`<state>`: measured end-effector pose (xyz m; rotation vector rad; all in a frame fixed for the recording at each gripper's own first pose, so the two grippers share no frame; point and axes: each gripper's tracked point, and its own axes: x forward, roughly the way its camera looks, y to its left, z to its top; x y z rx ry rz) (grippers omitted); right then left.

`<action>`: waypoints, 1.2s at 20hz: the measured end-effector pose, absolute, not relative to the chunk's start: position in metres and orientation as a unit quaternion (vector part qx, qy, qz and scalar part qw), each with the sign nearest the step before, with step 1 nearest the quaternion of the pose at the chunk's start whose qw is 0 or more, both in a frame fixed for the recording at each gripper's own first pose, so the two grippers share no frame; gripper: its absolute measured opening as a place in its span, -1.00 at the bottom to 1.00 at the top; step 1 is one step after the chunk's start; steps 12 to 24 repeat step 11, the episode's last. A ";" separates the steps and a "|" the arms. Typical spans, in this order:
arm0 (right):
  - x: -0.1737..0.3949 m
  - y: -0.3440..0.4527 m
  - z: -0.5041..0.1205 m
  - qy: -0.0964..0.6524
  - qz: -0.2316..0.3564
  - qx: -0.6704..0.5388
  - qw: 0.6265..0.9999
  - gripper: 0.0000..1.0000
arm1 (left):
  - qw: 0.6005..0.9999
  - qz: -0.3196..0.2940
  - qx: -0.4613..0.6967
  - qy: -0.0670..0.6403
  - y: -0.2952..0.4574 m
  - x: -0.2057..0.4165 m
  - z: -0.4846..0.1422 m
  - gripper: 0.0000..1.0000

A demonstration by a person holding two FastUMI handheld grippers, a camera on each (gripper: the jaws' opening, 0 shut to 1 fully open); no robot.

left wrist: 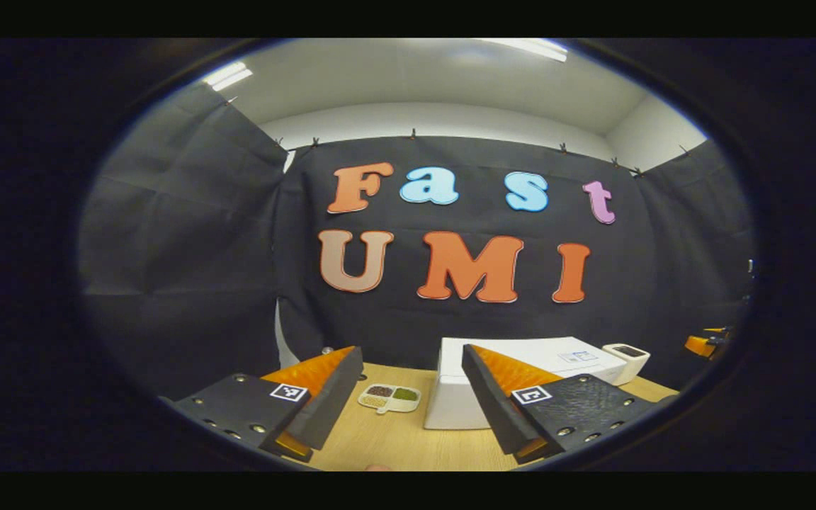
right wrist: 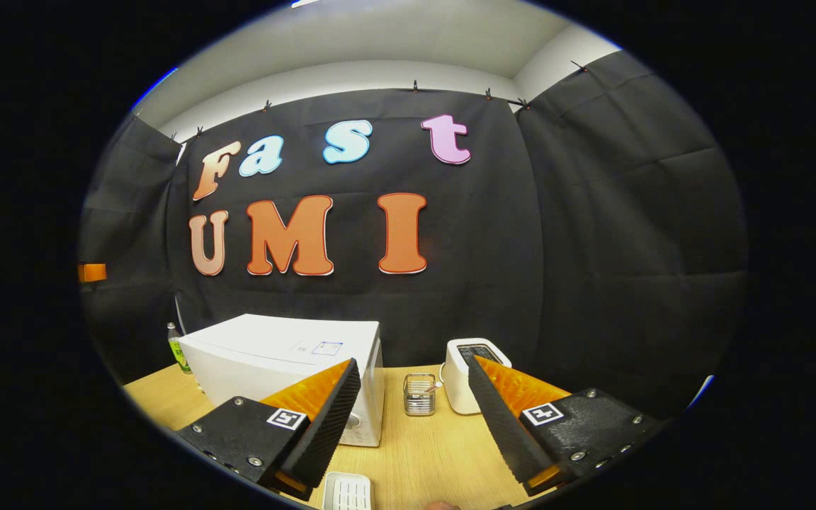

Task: Open the microwave oven with the left hand, put the food in, and close the microwave oven.

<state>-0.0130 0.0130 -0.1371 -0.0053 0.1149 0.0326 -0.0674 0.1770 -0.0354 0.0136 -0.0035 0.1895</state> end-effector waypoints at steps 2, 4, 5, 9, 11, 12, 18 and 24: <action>-0.013 0.014 -0.135 0.059 0.017 -0.005 0.998 0.90 | 0.994 0.108 0.011 -0.001 0.189 -0.070 -0.037 0.76; -0.014 0.012 -0.133 0.058 0.015 -0.012 0.998 0.90 | 0.993 0.114 0.009 0.003 0.196 -0.071 -0.042 0.76; -0.015 0.011 -0.131 0.057 0.014 -0.013 0.998 0.90 | 0.994 0.113 0.006 0.007 0.197 -0.071 -0.046 0.79; -0.016 0.013 -0.126 0.055 0.014 -0.009 0.998 0.90 | 0.995 0.098 -0.011 0.022 0.194 -0.069 -0.058 0.77; -0.016 0.013 -0.126 0.056 0.013 -0.013 0.998 0.90 | 0.995 0.097 -0.011 0.020 0.195 -0.070 -0.058 0.76; -0.016 0.013 -0.126 0.056 0.013 -0.013 0.998 0.90 | 0.995 0.097 -0.011 0.020 0.195 -0.070 -0.058 0.76; -0.016 0.013 -0.126 0.056 0.013 -0.013 0.998 0.90 | 0.995 0.097 -0.011 0.020 0.195 -0.070 -0.058 0.76; -0.016 0.013 -0.126 0.056 0.013 -0.013 0.998 0.90 | 0.995 0.097 -0.011 0.020 0.195 -0.070 -0.058 0.76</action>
